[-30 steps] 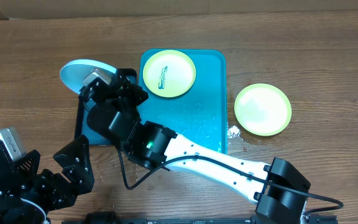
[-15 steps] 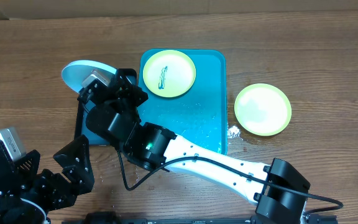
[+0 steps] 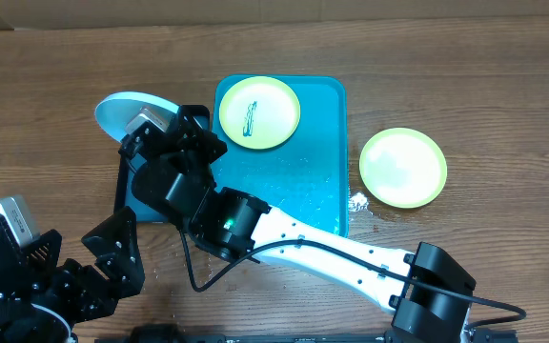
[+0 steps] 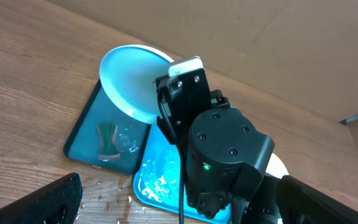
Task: Clean dirty plates on tray and stack at the side
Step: 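Lift the light-blue plate with the right gripper and stack it on the yellow plate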
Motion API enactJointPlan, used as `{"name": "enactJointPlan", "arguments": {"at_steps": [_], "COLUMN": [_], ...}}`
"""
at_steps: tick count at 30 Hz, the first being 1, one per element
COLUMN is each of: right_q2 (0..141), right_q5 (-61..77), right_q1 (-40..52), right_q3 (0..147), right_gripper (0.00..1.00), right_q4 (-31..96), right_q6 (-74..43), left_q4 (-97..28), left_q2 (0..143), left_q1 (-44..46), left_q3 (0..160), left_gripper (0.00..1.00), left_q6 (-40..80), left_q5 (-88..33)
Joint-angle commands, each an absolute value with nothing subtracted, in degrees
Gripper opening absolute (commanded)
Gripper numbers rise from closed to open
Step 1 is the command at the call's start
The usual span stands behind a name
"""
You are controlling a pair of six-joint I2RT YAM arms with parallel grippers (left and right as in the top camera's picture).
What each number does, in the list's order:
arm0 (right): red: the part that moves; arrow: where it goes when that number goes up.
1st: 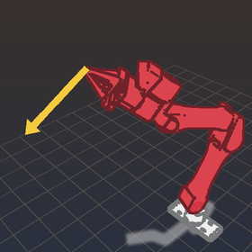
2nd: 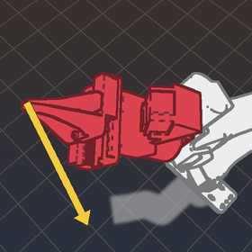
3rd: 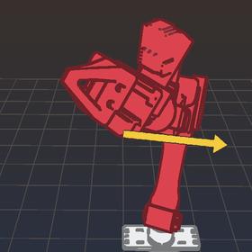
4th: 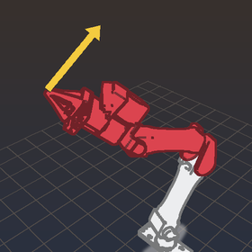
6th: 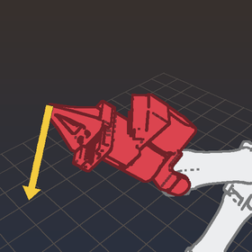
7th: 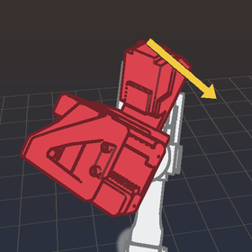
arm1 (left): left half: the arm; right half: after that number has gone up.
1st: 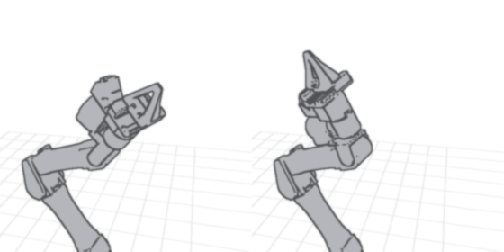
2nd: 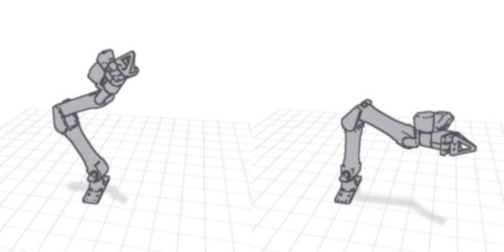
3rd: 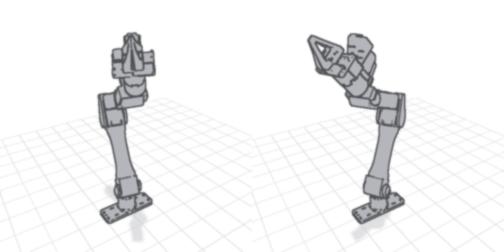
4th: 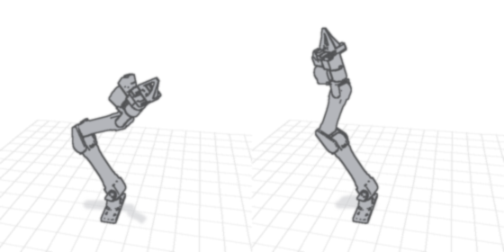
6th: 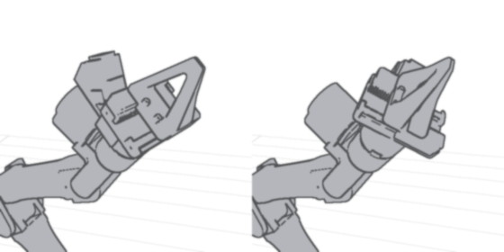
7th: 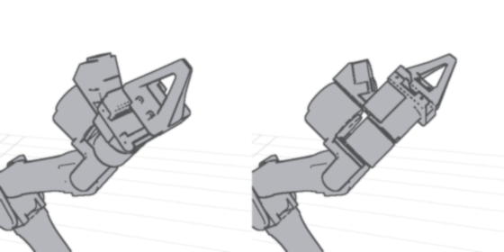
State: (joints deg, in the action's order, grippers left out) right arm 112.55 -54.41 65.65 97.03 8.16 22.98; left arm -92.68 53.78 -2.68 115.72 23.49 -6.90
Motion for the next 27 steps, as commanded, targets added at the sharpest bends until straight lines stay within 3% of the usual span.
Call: {"name": "enactJointPlan", "arguments": {"at_steps": [1, 6, 8, 12, 16, 18, 22, 27], "right_q2": [109.4, 109.4, 109.4, 109.2, 107.0, 105.3, 101.3, 100.6], "right_q5": [-55.3, -54.0, -46.1, -13.8, 19.4, 28.8, 28.0, 12.7], "right_q1": [65.3, 58.9, 55.0, 44.4, 32.8, 27.2, 16.1, 2.7], "right_q3": [98.0, 98.0, 98.0, 98.0, 98.0, 98.0, 98.0, 97.5], "right_gripper": [0.04, 0.04, 0.04, 0.04, 0.04, 0.04, 0.04, 0.04], "right_q4": [7.3, 13.9, 20.8, 31.2, 33.1, 34.4, 44.0, 64.6], "right_q6": [20.7, -4.6, -15.7, -32.3, -34.3, -34.3, -32.6, -32.6], "left_q4": [-92.8, -92.8, -92.8, -92.8, -92.8, -92.8, -92.8, -92.8], "left_q2": [53.9, 53.9, 53.9, 53.9, 53.9, 53.9, 53.9, 53.9], "left_q1": [-3.0, -3.0, -3.0, -3.0, -3.0, -3.0, -3.0, -3.0], "left_q3": [116.0, 116.0, 116.0, 116.0, 116.0, 116.0, 116.0, 116.0], "left_gripper": [1.00, 1.00, 1.00, 1.00, 1.00, 1.00, 1.00, 1.00], "left_q6": [22.7, 22.7, 22.7, 22.7, 22.7, 22.7, 22.7, 22.7], "left_q5": [-7.3, -7.3, -7.3, -7.3, -7.3, -7.3, -7.3, -7.3]}}
